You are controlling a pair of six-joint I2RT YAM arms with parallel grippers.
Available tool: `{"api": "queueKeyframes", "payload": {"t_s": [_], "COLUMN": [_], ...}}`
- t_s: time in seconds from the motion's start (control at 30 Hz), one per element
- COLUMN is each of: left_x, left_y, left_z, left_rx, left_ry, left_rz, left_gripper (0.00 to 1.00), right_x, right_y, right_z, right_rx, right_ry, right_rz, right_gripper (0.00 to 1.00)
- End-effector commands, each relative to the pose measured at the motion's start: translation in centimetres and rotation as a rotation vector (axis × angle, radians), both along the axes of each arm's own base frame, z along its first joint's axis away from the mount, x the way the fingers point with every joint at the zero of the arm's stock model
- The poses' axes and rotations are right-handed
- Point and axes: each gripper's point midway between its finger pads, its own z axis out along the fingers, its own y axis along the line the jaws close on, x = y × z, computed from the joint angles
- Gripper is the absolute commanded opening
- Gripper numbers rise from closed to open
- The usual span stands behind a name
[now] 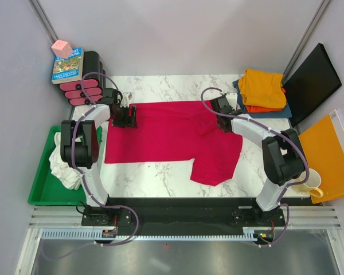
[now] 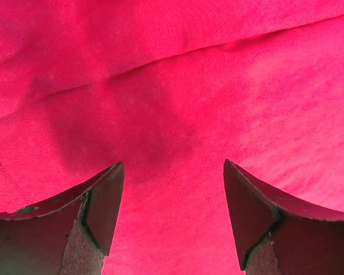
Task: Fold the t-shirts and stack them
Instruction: Fold the flattened tshirt in 1/3 of the way
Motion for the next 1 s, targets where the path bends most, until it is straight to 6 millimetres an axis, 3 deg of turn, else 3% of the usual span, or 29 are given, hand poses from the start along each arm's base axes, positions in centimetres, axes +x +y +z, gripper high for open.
{"api": "queueKeyframes", "payload": {"t_s": [0.0,0.17,0.5,0.7,0.97], "left_x": [0.8,0.7,0.0,0.0,0.0], "left_y": [-0.3,-0.5,-0.1,0.0,0.0], "left_z": [1.1,1.0,0.9,0.8,0.5], "left_rx": [-0.011,-0.022,0.000,0.001,0.007], "left_ry": [-0.050,-0.044,-0.043,-0.042,-0.037], "left_rz": [-0.006,-0.002,-0.005,-0.003,-0.003], "left_gripper": [0.77,0.77,0.77,0.77,0.77], "right_x": [-0.6,0.9,5.0,6.1,7.3], "right_y": [-0.9,-0.3,1.9,2.7,3.5], "right_z": [0.5,-1.5,-1.8,-0.8,-2.7], "right_rx": [-0.010,-0.023,0.004,0.032,0.028], "right_ry": [-0.040,-0.003,-0.025,-0.055,-0.018], "right_rz": [-0.027,-0.025,0.000,0.007,0.041], "right_gripper": [0.41,0.41,0.42,0.42,0.43]}}
